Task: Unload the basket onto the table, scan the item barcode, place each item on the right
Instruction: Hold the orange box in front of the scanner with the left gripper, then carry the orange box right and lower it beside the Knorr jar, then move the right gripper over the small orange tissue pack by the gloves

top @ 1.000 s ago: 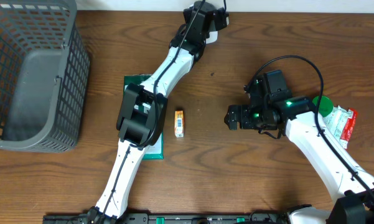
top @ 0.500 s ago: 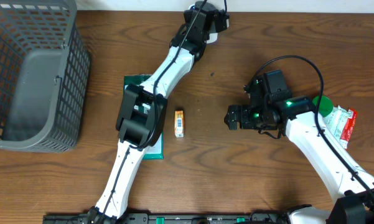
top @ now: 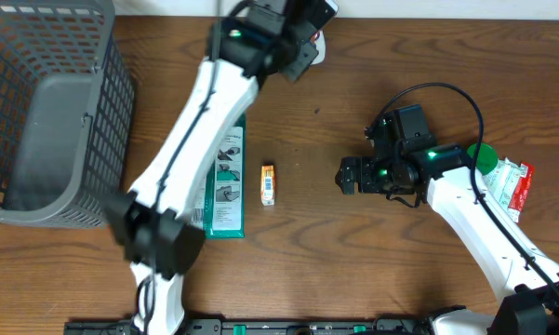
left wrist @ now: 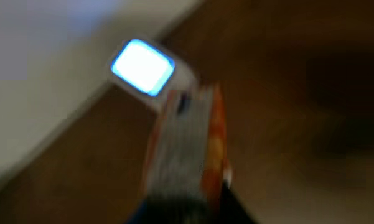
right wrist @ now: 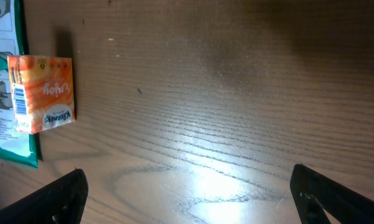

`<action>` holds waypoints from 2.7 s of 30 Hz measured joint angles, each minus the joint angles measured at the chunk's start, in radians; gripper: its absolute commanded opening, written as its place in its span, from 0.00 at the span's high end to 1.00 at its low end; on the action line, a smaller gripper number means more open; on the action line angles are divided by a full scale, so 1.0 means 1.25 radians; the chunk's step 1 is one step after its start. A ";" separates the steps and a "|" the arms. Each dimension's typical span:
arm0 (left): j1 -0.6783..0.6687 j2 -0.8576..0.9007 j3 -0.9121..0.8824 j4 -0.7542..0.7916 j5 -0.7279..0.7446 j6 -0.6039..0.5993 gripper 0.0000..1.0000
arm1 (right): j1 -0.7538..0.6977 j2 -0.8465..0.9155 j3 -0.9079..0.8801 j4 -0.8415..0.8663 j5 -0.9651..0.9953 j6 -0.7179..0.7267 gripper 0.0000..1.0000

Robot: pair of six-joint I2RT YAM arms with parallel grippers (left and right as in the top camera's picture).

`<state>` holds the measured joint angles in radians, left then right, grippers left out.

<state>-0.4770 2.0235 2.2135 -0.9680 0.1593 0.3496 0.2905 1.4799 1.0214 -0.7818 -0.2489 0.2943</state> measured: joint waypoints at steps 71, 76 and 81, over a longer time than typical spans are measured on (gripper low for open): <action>-0.159 0.000 -0.172 0.062 0.168 -0.357 0.21 | -0.593 -0.405 0.021 -0.200 -0.268 -0.075 0.10; -0.052 -0.067 -0.171 -0.153 0.040 -0.358 0.21 | -0.436 -0.384 0.021 -0.181 -0.241 -0.060 0.12; 0.039 -0.092 -0.171 -0.278 -0.056 -0.357 0.21 | -0.227 -0.320 0.021 -0.126 -0.170 -0.005 0.15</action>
<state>-0.4278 1.9083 2.0003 -1.3151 0.0895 -0.0971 0.0063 1.0805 1.0481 -0.9394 -0.4610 0.2878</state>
